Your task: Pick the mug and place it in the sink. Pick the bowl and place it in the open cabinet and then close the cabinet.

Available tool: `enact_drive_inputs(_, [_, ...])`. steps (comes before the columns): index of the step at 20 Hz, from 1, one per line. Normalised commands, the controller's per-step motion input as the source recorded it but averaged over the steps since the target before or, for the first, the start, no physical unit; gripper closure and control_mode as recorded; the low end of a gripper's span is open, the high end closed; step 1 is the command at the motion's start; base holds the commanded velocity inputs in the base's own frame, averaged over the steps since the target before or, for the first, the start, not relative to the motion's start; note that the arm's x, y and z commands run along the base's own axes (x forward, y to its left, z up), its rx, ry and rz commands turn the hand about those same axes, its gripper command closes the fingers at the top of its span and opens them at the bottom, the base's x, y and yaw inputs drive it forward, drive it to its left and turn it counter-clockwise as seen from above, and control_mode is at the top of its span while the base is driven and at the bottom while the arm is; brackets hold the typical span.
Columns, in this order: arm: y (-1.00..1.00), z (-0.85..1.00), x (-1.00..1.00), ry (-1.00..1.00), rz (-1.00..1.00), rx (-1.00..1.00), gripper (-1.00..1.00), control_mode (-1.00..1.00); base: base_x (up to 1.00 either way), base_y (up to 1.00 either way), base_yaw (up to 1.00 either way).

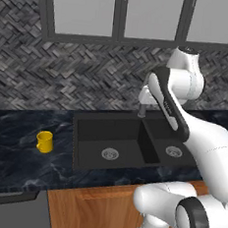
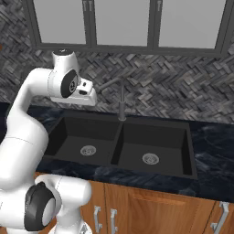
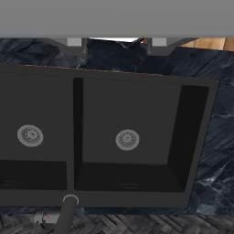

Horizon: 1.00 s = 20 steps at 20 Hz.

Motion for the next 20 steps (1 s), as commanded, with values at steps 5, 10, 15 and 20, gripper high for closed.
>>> enact_drive_inputs(5, [0.49, 0.00, -0.06, 0.00, -0.04, 0.00, -1.00, -1.00, 0.00, 0.00, 0.00])
enact_drive_inputs(10, [0.73, 0.00, -0.01, -0.01, -0.09, 0.00, -1.00, -1.00, 0.00, 0.00, 0.00])
enact_drive_inputs(15, [0.75, -0.10, 0.00, 0.00, -0.22, 0.00, -1.00, -1.00, 0.00, 0.00, 0.00])
enact_drive_inputs(20, [0.46, -0.12, 0.00, 0.03, -0.15, 0.00, -1.00, -1.00, 0.00, 0.00, 0.00])
